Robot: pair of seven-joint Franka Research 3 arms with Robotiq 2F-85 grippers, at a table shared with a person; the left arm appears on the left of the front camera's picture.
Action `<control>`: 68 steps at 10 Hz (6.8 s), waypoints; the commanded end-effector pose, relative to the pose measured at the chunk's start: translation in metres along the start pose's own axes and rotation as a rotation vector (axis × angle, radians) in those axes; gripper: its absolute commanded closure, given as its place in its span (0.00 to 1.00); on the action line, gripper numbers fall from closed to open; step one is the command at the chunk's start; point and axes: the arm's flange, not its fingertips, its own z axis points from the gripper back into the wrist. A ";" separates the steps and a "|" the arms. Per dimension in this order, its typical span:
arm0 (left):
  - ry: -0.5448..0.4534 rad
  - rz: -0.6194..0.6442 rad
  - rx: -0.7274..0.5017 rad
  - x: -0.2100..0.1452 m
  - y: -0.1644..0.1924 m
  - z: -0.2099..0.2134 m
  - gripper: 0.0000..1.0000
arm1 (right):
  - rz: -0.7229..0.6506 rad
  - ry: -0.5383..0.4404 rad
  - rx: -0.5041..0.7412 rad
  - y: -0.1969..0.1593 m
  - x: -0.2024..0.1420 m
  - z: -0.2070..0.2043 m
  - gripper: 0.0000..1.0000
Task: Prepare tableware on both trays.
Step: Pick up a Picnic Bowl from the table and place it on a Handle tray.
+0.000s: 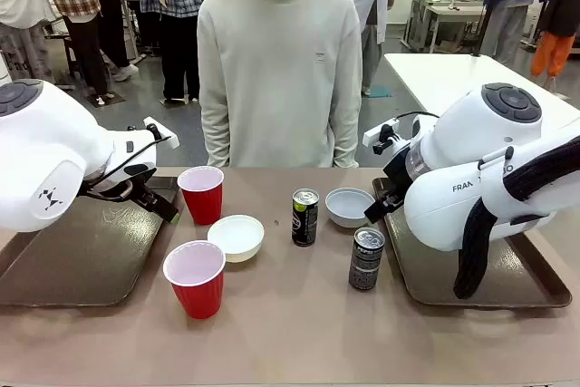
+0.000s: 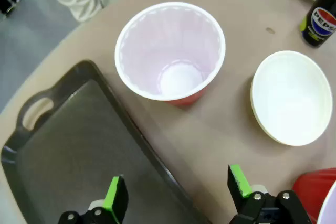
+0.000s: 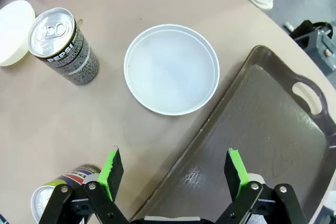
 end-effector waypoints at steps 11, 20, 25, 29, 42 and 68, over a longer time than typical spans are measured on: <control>0.000 0.000 0.000 0.000 0.000 0.000 0.00 | 0.000 0.000 0.000 0.000 0.000 0.000 0.00; 0.235 -0.092 -0.050 -0.086 -0.062 0.158 0.00 | -0.115 0.416 -0.036 0.043 -0.117 0.113 0.00; 0.009 0.065 -0.434 -0.040 -0.002 0.184 0.00 | -0.222 0.128 0.471 -0.029 -0.056 0.158 0.00; -0.091 0.230 -0.764 -0.117 0.085 0.225 0.00 | -0.434 -0.123 0.795 -0.128 -0.158 0.204 0.00; -0.162 0.502 -0.836 -0.173 0.151 0.214 0.00 | -0.538 -0.133 0.949 -0.153 -0.190 0.177 0.00; 0.482 0.300 -0.018 0.114 0.012 0.055 0.00 | -0.538 -0.133 0.949 -0.153 -0.190 0.177 0.00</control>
